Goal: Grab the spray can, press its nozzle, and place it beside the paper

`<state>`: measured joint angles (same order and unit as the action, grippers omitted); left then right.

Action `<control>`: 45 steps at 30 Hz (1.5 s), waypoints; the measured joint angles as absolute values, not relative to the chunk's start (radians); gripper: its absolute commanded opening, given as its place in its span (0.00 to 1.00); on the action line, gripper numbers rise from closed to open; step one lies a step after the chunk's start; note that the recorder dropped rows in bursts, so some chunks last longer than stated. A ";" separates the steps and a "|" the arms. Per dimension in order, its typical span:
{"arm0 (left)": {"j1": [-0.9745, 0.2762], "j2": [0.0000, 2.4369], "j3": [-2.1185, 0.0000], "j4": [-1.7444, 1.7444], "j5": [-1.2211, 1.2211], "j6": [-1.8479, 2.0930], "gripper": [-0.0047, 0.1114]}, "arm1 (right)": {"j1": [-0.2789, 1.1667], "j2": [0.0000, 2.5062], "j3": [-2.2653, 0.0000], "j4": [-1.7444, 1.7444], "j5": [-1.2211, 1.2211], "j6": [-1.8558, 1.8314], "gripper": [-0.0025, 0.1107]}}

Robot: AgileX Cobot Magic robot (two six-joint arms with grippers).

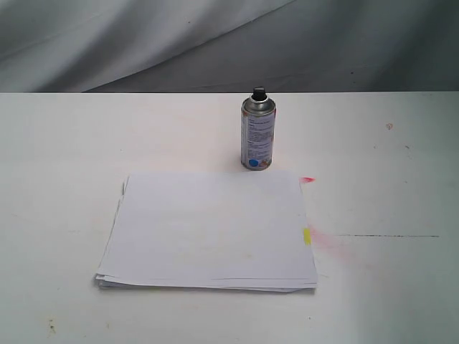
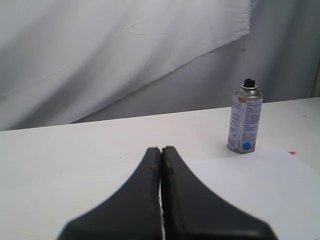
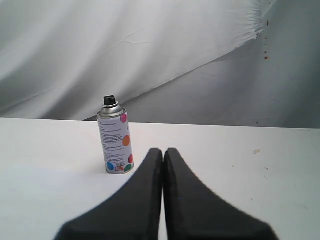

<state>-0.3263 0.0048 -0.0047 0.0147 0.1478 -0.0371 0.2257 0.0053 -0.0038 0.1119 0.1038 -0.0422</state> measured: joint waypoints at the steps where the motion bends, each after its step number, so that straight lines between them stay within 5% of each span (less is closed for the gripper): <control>1: -0.326 0.005 -0.005 0.015 0.148 -0.037 0.04 | 0.226 0.005 -0.004 0.112 0.104 -0.042 0.02; 13: -0.326 0.005 -0.005 0.015 0.148 -0.037 0.04 | 0.226 0.047 -0.136 0.121 0.240 -0.042 0.02; 25: -0.326 0.005 -0.005 0.015 0.148 -0.037 0.04 | 0.228 0.601 -0.492 0.104 0.238 -0.042 0.02; 37: -0.326 0.005 -0.005 0.015 0.148 -0.037 0.04 | 0.547 1.023 -0.528 0.048 -0.124 -0.031 0.02; 45: -0.326 0.005 -0.005 0.015 0.148 -0.037 0.04 | 0.594 1.279 -0.528 -0.019 -0.452 -0.031 0.02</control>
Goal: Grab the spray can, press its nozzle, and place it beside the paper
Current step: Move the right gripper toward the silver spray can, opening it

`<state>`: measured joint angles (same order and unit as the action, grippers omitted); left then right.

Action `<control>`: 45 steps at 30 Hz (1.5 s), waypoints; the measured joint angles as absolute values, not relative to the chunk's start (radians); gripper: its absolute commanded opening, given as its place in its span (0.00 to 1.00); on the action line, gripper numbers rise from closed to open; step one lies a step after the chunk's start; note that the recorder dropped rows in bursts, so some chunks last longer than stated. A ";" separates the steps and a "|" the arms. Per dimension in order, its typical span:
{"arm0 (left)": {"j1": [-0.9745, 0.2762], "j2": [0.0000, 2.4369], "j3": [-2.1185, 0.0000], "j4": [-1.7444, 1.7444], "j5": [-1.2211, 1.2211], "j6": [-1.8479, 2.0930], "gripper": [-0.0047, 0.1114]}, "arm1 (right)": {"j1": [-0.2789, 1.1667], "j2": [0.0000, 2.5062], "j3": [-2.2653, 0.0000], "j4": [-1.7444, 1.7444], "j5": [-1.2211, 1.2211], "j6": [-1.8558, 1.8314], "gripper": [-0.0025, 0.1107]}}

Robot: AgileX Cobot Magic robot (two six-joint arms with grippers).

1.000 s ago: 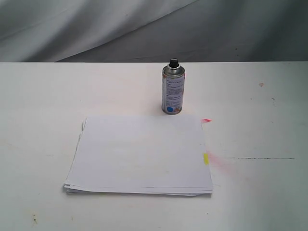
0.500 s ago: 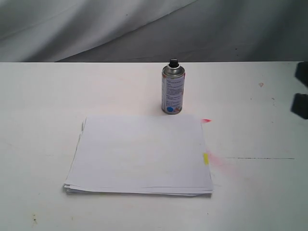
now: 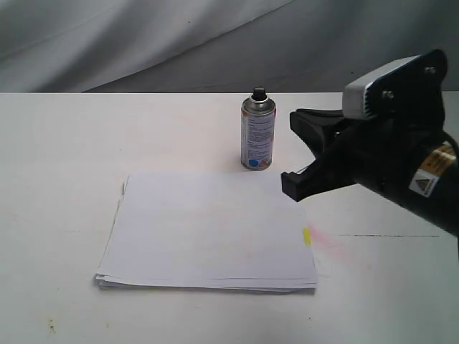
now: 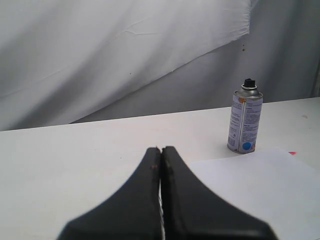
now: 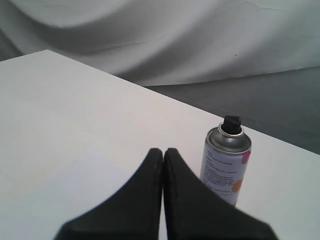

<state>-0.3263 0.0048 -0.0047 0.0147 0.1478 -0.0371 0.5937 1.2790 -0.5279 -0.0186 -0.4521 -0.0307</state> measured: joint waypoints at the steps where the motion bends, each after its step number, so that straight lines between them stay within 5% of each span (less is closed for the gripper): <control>1: -0.326 0.005 -0.005 0.015 0.148 -0.037 0.04 | 0.594 1.304 -0.528 -0.019 -0.483 -0.031 0.02; 14: -0.326 0.005 -0.005 0.015 0.148 -0.037 0.04 | 0.516 1.727 -0.540 0.018 -0.928 -0.012 0.02; 35: -0.326 0.005 -0.005 0.015 0.148 -0.037 0.04 | 0.469 2.028 -0.732 -0.035 -0.974 0.027 0.04; 38: -0.326 0.005 -0.005 0.015 0.148 -0.037 0.04 | 0.469 2.028 -0.732 -0.035 -0.974 0.027 0.19; 45: -0.326 0.005 -0.005 0.015 0.148 -0.037 0.04 | 0.469 2.028 -0.732 -0.033 -0.966 0.029 0.77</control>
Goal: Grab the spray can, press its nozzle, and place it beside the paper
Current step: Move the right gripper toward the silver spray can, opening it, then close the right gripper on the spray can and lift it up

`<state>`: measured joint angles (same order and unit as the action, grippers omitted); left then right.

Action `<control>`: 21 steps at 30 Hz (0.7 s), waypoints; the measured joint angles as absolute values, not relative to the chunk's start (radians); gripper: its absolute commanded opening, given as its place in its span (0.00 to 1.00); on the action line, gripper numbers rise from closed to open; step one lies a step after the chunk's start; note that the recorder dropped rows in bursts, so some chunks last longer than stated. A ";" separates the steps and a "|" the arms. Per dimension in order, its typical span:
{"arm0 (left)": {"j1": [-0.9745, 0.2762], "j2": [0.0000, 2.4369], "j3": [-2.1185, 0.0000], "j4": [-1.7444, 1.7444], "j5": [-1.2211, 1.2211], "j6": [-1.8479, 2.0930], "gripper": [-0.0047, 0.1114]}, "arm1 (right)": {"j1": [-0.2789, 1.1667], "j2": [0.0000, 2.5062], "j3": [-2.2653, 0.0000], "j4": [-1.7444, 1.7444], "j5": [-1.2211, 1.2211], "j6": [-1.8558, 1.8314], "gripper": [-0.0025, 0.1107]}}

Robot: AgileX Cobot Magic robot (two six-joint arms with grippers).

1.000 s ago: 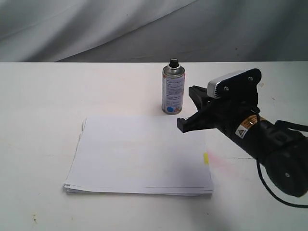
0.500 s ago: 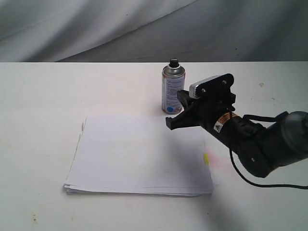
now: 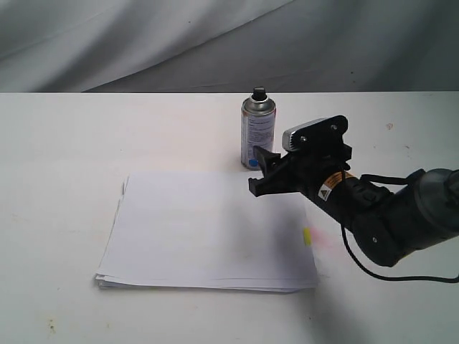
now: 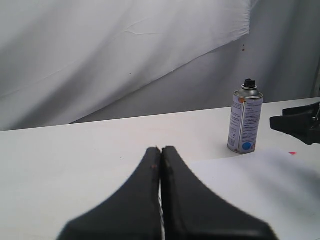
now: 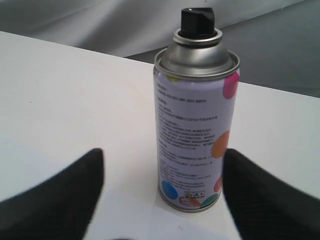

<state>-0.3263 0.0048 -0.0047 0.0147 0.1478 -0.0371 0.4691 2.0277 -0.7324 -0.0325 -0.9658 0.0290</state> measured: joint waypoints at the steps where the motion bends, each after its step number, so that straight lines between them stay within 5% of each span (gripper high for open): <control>1: -0.326 0.005 -0.005 0.015 0.148 -0.037 0.04 | 0.469 2.028 -0.732 -0.031 -0.966 0.029 0.80; 21: -0.326 0.005 -0.005 0.015 0.148 -0.037 0.04 | 0.467 2.045 -0.826 -0.021 -0.863 0.029 0.83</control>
